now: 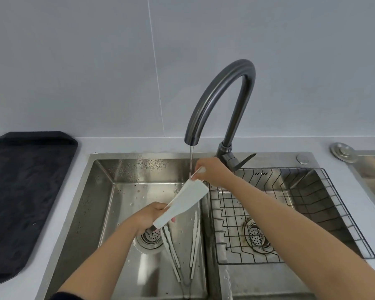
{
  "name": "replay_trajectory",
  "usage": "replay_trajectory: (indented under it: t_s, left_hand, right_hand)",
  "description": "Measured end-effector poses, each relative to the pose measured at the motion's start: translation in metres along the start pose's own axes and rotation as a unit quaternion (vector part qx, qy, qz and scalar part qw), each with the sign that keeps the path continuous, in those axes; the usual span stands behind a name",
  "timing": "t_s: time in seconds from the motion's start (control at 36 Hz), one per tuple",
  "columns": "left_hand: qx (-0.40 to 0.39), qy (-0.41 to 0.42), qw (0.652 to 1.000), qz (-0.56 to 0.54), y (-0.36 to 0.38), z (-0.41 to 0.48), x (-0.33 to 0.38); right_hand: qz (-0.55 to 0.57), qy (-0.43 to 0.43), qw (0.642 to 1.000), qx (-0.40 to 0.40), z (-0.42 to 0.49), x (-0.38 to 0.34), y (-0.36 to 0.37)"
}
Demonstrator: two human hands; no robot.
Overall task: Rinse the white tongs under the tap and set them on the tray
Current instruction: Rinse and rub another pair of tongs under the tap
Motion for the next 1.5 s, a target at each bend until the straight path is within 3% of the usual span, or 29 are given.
replay_trajectory:
  t_s: [0.22,0.39,0.56,0.64,0.83,0.94,1.03,1.33,1.5]
  left_hand:
    - [-0.004,-0.019,1.000,-0.016,0.001,-0.004,-0.016]
    - [0.043,-0.020,0.999,-0.020,-0.019,-0.012,-0.029]
    - [0.054,-0.019,0.998,-0.025,-0.035,-0.016,-0.037]
    - [0.061,-0.012,0.998,-0.023,-0.038,-0.017,-0.034]
    - [0.081,0.028,0.995,-0.052,-0.034,-0.014,-0.014]
    - [0.097,0.049,0.993,-0.053,-0.035,-0.013,-0.012]
    - [0.095,0.038,0.993,-0.052,-0.035,-0.015,-0.009]
    - [0.077,0.019,0.996,-0.034,-0.029,-0.017,-0.020]
    - [0.089,0.030,0.995,-0.013,-0.036,-0.018,-0.021]
  right_hand:
    - [-0.221,0.035,0.974,-0.040,0.003,-0.009,0.020]
    - [-0.072,0.024,0.986,-0.145,0.006,-0.015,0.030]
    - [0.033,0.011,0.968,-0.248,0.001,-0.022,0.023]
    - [0.006,0.005,0.973,-0.229,0.007,-0.022,0.022]
    - [-0.099,-0.016,0.990,-0.100,0.019,-0.030,0.021]
    - [-0.219,-0.037,0.974,-0.043,0.021,-0.035,0.014]
    - [-0.268,-0.043,0.961,-0.048,0.023,-0.037,0.017]
    - [-0.155,-0.008,0.972,-0.179,0.005,-0.025,0.018]
    - [-0.010,0.010,0.986,-0.164,0.005,-0.025,0.012]
Point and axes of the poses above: each hand's wrist, its own z-axis towards the middle knuckle, its own y-axis out of the palm, x = y × z, the point moved 6 cm from there along z, towards the middle knuckle, and after that the axes turned 3 degrees about -x, right-handed, at the moved point
